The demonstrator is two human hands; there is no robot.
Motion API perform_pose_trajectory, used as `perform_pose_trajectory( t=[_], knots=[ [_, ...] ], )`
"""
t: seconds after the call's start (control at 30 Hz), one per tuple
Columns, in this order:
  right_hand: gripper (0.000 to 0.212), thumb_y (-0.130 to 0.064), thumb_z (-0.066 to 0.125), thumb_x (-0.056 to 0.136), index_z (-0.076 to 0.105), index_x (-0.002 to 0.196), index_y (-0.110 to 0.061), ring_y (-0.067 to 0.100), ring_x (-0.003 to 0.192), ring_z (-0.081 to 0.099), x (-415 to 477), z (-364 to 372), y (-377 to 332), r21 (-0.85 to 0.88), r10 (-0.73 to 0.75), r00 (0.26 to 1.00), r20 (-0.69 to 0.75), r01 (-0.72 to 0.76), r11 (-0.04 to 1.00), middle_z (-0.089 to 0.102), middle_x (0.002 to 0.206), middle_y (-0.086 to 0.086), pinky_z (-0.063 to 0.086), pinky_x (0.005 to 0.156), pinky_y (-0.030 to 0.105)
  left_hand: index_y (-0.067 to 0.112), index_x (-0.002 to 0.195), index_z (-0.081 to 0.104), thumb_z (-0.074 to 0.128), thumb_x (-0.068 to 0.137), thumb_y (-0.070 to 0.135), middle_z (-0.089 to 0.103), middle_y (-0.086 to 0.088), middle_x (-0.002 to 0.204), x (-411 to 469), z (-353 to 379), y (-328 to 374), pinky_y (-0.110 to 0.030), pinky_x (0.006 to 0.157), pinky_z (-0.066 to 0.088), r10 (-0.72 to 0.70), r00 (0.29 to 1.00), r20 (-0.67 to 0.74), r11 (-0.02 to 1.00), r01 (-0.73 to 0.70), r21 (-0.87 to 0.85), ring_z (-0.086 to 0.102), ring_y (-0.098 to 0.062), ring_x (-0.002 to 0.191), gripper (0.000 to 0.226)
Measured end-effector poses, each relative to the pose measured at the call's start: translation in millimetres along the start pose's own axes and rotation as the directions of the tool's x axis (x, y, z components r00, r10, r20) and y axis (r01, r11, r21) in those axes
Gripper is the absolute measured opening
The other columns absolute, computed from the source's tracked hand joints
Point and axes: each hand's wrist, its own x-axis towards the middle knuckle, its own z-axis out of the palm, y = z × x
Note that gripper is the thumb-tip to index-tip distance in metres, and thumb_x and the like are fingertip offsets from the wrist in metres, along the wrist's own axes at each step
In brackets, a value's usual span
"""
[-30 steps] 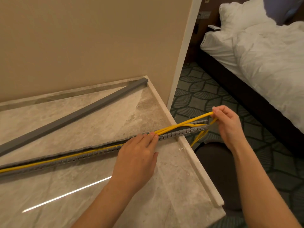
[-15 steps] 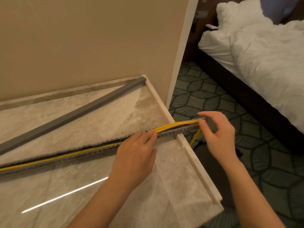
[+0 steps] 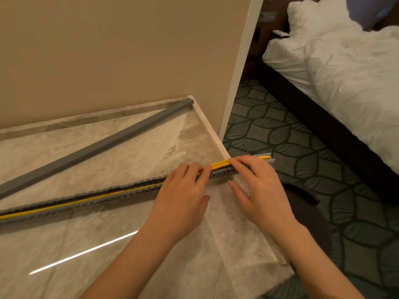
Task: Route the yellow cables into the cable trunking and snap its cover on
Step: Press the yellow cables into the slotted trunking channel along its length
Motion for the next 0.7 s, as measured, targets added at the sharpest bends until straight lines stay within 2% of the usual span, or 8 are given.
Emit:
perform_pose_trajectory(
  t=[0.17,0.33,0.5,0.57,0.63,0.7],
  knots=[
    [0.038,-0.025,0.066,0.082,0.063,0.115,-0.007,0.024,0.101,0.057,5,-6,-6,-0.034,0.0,0.999,0.041,0.001,0.999,0.062,0.108,0.005,0.046,0.091,0.038,0.009,0.12,0.055,0.063,0.08,0.031,0.055,-0.007,0.107,5,0,3,-0.038,0.082,0.045,-0.034,0.999,-0.023,0.999,0.033,-0.041,0.051,-0.028,0.099,0.046],
    [0.044,-0.027,0.066,0.081,0.061,0.117,-0.004,0.027,0.1,0.06,9,-11,-10,-0.168,-0.023,0.993,0.119,0.043,0.985,0.065,0.106,0.009,0.042,0.101,0.039,0.01,0.122,0.053,0.06,0.082,0.03,0.053,-0.006,0.107,7,3,4,-0.037,0.086,0.04,-0.052,0.998,-0.023,0.996,0.051,-0.067,0.046,-0.026,0.101,0.045],
    [0.062,-0.036,0.065,0.081,0.052,0.125,0.004,0.032,0.108,0.055,9,-8,-17,-0.321,-0.015,0.97,0.245,0.095,0.942,0.06,0.112,0.016,0.043,0.101,0.041,0.002,0.112,0.06,0.071,0.072,0.028,0.058,-0.011,0.095,8,4,10,-0.041,0.079,0.047,-0.049,0.999,-0.004,0.998,0.049,0.044,0.054,-0.031,0.089,0.048],
    [0.071,-0.041,0.061,0.083,0.04,0.134,0.005,0.035,0.121,0.047,6,-6,-20,-0.347,0.004,0.953,0.303,0.107,0.932,0.052,0.126,0.02,0.036,0.106,0.043,0.002,0.112,0.06,0.073,0.07,0.028,0.059,-0.011,0.094,7,4,10,-0.041,0.079,0.048,-0.045,0.999,-0.01,0.997,0.045,0.064,0.055,-0.032,0.088,0.051],
    [0.077,-0.044,0.051,0.089,0.02,0.143,0.002,0.035,0.137,0.025,0,-3,-19,-0.315,0.013,0.929,0.371,0.113,0.942,0.032,0.145,0.021,0.021,0.114,0.043,0.002,0.113,0.061,0.075,0.068,0.029,0.06,-0.011,0.093,5,4,9,-0.04,0.079,0.049,-0.038,0.999,-0.021,0.996,0.04,0.075,0.057,-0.032,0.086,0.054],
    [0.075,-0.042,0.05,0.091,0.018,0.144,-0.001,0.033,0.141,0.016,-5,-5,-17,-0.226,0.027,0.929,0.37,0.062,0.972,0.025,0.15,0.018,0.018,0.115,0.044,0.005,0.113,0.061,0.076,0.066,0.03,0.061,-0.01,0.092,3,2,7,-0.041,0.079,0.05,-0.024,0.999,-0.035,0.997,0.026,0.073,0.058,-0.031,0.085,0.055]
  ],
)
